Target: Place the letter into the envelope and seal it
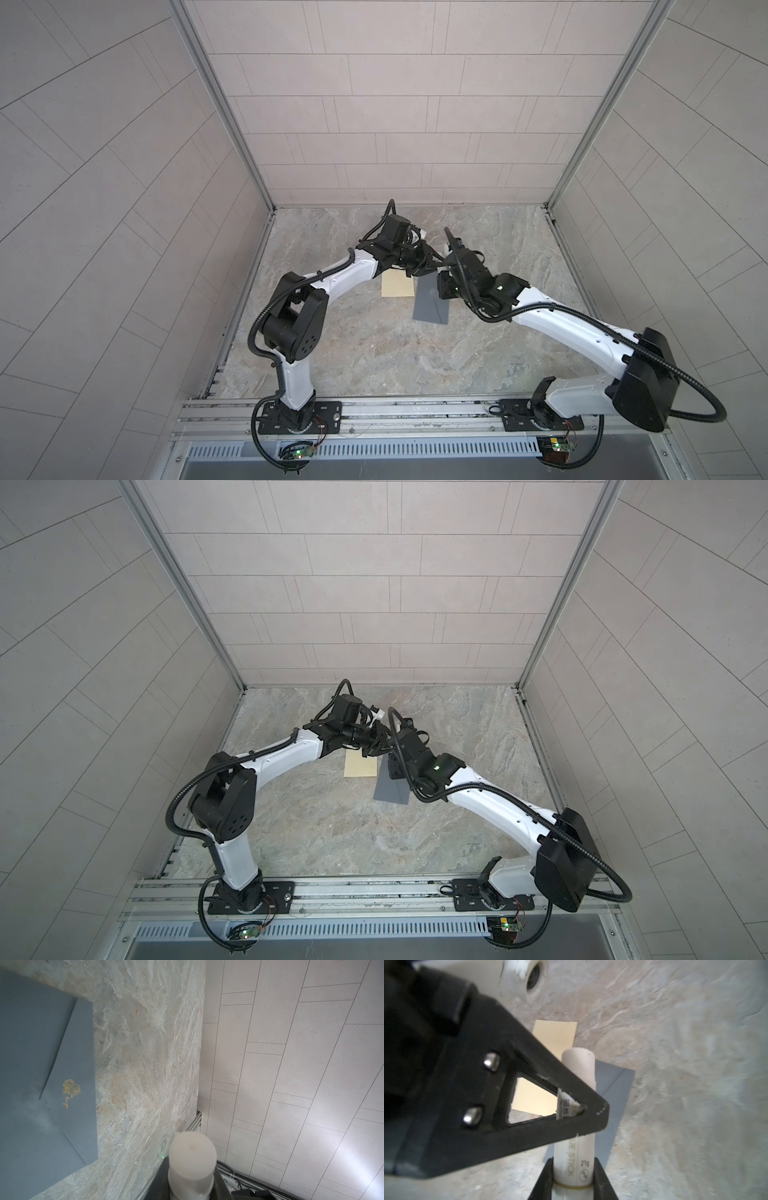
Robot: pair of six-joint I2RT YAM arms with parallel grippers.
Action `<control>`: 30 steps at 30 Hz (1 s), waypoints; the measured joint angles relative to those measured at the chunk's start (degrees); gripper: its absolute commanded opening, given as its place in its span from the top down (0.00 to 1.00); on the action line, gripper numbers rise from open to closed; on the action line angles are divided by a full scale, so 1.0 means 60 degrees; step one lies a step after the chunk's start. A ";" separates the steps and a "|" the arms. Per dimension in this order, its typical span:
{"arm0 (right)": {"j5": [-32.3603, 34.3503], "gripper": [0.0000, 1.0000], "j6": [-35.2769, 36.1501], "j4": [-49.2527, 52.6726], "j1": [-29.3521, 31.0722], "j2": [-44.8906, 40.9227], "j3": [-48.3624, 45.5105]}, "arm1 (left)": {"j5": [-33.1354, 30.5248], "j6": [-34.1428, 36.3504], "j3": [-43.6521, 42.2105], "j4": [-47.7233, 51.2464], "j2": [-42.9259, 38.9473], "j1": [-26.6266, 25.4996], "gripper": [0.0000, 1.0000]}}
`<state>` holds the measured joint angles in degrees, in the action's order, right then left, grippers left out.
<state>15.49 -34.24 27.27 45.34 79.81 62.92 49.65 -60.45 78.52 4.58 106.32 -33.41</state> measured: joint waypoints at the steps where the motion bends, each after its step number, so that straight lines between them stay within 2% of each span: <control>1: 0.0772 0.98 0.0069 0.0310 0.0339 0.0302 0.0229 | -0.0004 -0.0040 0.0000 0.0073 0.0022 0.0000 1.00; 3: 0.2605 0.98 0.0168 0.1173 0.1089 0.1184 0.0871 | -0.0022 -0.0106 0.0000 0.0291 0.0066 0.0004 1.00; 5: 0.4091 0.98 -0.0240 0.1840 0.1621 0.1960 0.1453 | 0.0073 -0.0204 0.0000 0.0368 0.0124 0.0087 1.00; 8: 0.5610 0.95 -0.0189 0.2532 0.2127 0.2798 0.2018 | 0.0237 -0.0280 0.0095 0.0484 0.0157 0.0186 1.00; 9: 0.5872 0.89 -0.0073 0.2605 0.2200 0.2881 0.1978 | 0.0211 -0.0273 0.0106 0.0517 0.0157 0.0131 1.00; 10: 0.5931 0.80 0.0022 0.2590 0.2222 0.2867 0.1872 | 0.0164 -0.0273 0.0106 0.0550 0.0160 0.0091 1.00; 12: 0.5701 0.53 0.0426 0.2149 0.2226 0.2448 0.1362 | 0.0087 -0.0255 0.0106 0.0648 0.0164 0.0047 1.00; 14: 0.4747 0.42 0.0863 0.1603 0.2065 0.1665 0.0747 | -0.0011 -0.0219 0.0106 0.0630 0.0164 0.0000 1.00; 16: 0.3351 0.40 0.1045 0.1042 0.1701 0.0612 0.0120 | -0.0044 -0.0120 0.0109 0.0619 0.0164 -0.0018 1.00; 20: -0.0397 0.40 0.0845 -0.0630 -0.0430 -0.1727 -0.1122 | -0.0117 0.0248 0.0127 0.0521 0.0164 -0.0015 1.00; 23: -0.2983 0.41 0.0208 -0.2091 -0.2306 -0.2951 -0.2138 | -0.0066 0.0554 0.0127 0.0506 0.0135 0.0004 1.00; 26: -0.5096 0.44 -0.0525 -0.3242 -0.3486 -0.3344 -0.2929 | 0.0044 0.0787 0.0124 0.0459 0.0062 0.0004 1.00; 30: -0.7104 0.46 -0.1217 -0.4171 -0.3993 -0.3031 -0.3402 | 0.0310 0.0838 0.0113 0.0080 -0.0117 -0.0036 1.00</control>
<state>-27.14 -41.54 2.24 21.39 61.63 42.50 51.51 -55.42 79.20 5.06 105.62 -33.63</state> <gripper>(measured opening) 0.553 0.254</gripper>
